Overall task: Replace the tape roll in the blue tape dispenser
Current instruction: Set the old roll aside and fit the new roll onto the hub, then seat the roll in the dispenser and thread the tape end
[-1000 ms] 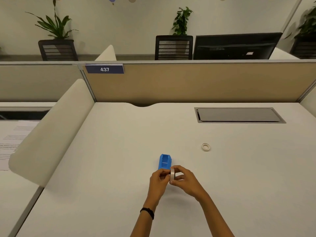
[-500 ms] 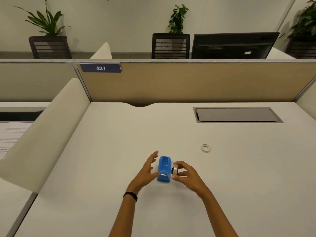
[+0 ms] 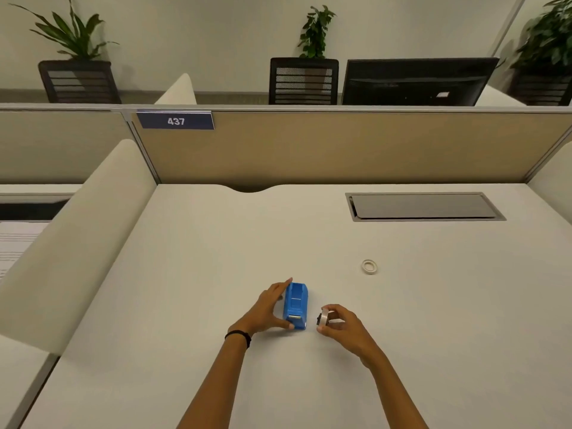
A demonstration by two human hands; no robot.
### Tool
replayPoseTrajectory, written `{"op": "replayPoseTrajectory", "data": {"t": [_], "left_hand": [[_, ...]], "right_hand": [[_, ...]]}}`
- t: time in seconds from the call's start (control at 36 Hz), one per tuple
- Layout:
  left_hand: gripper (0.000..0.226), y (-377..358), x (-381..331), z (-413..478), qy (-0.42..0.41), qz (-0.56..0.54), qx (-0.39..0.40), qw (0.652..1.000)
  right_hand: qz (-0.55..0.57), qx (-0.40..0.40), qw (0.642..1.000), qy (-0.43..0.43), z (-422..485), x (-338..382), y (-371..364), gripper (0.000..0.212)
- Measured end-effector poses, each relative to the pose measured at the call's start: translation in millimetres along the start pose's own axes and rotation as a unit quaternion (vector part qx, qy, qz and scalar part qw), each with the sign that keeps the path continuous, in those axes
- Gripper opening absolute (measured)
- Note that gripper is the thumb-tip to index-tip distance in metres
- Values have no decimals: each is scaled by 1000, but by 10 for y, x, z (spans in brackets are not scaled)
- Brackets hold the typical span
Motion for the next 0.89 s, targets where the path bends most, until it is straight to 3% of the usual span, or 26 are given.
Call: {"op": "replayPoseTrajectory", "data": {"t": [0.11, 0.36, 0.56, 0.75, 0.89], "left_hand": [[100, -28, 38, 67, -5, 1, 0, 1000], [100, -194, 52, 130, -22, -17, -48, 998], [98, -208, 109, 139, -23, -32, -56, 998], [97, -219, 129, 140, -23, -30, -62, 997], [98, -218, 139, 150, -20, -28, -58, 998]], "right_hand": [[5, -10, 1000, 5, 23, 0, 32, 43], [-14, -91, 988, 120, 245, 395, 184, 43], [-90, -35, 985, 144, 479, 558, 71, 37], [-237, 0, 957, 168, 620, 560, -32, 43], [-274, 11, 947, 166, 690, 571, -28, 41]]}}
Point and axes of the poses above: each hand's wrist, its own z-axis towards the middle knuckle, its own y-axis out of the back of the hand, x = y × z, the point moved 5 cm from there along z, towards the middle knuckle, and after that the axes turned 10 degrees about -z, right-handed, at the moved point
